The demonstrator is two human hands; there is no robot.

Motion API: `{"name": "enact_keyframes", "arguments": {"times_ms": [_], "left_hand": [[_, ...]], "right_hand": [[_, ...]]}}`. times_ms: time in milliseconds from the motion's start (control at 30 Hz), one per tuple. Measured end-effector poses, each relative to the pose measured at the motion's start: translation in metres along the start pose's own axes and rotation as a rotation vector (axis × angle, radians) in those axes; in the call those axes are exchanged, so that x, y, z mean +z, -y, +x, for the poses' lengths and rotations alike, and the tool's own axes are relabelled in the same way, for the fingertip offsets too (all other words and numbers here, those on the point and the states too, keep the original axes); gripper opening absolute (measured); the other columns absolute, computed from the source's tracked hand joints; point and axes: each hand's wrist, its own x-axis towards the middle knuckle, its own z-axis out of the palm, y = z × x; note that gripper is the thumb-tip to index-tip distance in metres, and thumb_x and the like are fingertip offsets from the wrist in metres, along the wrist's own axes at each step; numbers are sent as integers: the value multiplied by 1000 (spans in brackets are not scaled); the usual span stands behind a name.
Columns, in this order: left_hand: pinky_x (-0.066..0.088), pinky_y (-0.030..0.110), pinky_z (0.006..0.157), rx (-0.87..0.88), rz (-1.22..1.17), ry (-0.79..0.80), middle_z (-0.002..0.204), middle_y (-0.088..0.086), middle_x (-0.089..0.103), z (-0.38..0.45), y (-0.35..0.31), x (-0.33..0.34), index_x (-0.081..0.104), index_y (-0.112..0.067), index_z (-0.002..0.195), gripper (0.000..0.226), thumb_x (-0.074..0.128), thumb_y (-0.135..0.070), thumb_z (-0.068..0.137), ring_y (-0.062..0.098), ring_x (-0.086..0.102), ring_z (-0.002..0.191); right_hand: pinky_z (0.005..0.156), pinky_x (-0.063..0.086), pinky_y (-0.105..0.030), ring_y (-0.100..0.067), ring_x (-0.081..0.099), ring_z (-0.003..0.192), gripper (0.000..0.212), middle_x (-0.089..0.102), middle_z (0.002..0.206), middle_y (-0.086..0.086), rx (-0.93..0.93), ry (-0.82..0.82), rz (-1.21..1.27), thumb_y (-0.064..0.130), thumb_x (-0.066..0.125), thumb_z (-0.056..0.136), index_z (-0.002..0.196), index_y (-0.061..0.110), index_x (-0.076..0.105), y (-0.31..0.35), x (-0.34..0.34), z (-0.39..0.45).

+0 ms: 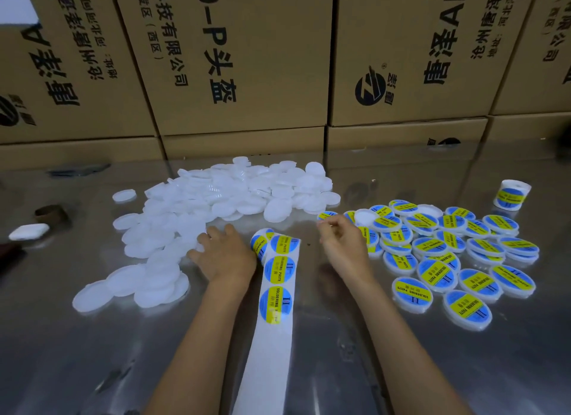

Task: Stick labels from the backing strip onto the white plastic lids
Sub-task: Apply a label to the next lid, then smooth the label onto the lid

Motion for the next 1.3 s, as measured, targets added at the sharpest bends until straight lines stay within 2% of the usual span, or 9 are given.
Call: {"name": "enact_keyframes", "arguments": {"times_ms": [100,300,433,633,800,933,1000,1133,1300], "left_hand": [[29,50,110,12,25,-11,147,12,38,1,0,2,43,-18,138,42,47,-30,97,32,31,139],[30,47,108,138,-19,-59,133,12,49,7,1,4,57,-17,122,29,48,-22,95,32,39,131],[46,36,84,348,-403,-90,106,12,62,7,-4,2,72,-11,100,24,55,-3,84,30,54,107],[43,12,52,351,-890,-3,69,-15,66,-2,-18,-2,67,-32,69,33,51,-6,82,3,61,64],[47,8,65,504,-992,-74,90,-21,62,-15,-27,0,66,-33,75,27,50,-12,74,-1,62,83],[55,21,78,519,-1044,-12,100,-13,66,-16,-26,-1,70,-30,85,39,51,5,82,5,66,92],[52,28,83,436,-944,-97,112,-4,66,-12,-20,-5,69,-25,100,42,48,7,84,16,65,100],[35,44,101,75,-111,-209,133,12,50,3,10,-13,53,-16,130,37,51,-14,93,33,42,128],[36,44,104,-25,-76,20,141,14,39,3,17,-12,46,-13,137,38,47,-19,99,33,33,134]], "right_hand": [[76,46,-16,3,55,76,9,64,91,5,-105,230,-10,26,67,91,95,19,64,-2,10,-9],[88,46,-20,-2,55,104,33,60,113,13,-169,353,-184,45,68,87,115,30,59,-6,16,-16],[90,49,-22,-4,59,104,32,64,111,10,-162,378,-168,36,67,91,120,24,61,-5,14,-16],[85,46,-9,2,57,105,31,62,115,9,-144,315,-45,23,67,93,123,23,58,-6,8,-9],[86,44,-12,-1,53,110,32,57,113,17,-156,228,-45,18,68,92,118,27,52,-11,7,-4],[79,41,-6,-7,55,113,35,59,114,9,-109,136,-86,19,69,91,124,16,56,-15,7,0],[86,42,-15,-10,57,118,38,62,119,5,-85,125,-84,18,69,91,126,14,57,-16,7,1],[89,39,-18,-8,54,121,41,60,127,7,-84,88,-80,17,69,89,128,17,56,-13,7,0],[94,40,-22,-10,53,118,37,61,125,5,-105,2,-32,15,66,89,125,16,56,-7,6,-1]]}}
